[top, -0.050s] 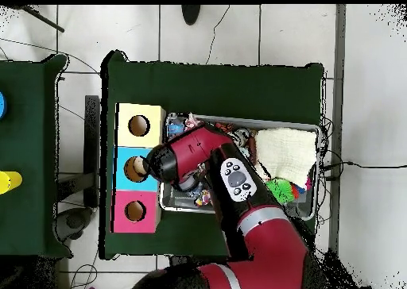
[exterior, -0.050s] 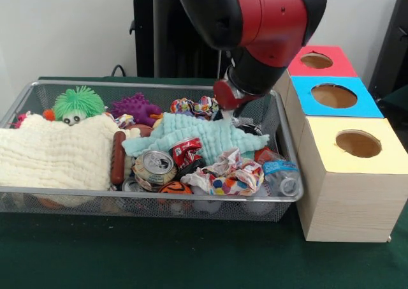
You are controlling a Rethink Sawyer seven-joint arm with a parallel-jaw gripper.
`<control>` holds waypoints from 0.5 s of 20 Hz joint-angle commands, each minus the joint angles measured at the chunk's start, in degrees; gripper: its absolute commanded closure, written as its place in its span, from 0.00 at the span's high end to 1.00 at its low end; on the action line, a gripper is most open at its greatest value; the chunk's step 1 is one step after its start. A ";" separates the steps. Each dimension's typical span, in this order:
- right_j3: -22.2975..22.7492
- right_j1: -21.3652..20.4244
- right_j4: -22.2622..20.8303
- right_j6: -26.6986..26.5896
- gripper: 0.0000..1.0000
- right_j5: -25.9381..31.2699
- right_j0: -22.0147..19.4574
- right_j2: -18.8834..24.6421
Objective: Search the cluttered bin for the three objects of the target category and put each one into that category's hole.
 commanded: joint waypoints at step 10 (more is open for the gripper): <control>-9.89 12.75 -0.56 -11.62 1.00 4.93 -0.04 1.91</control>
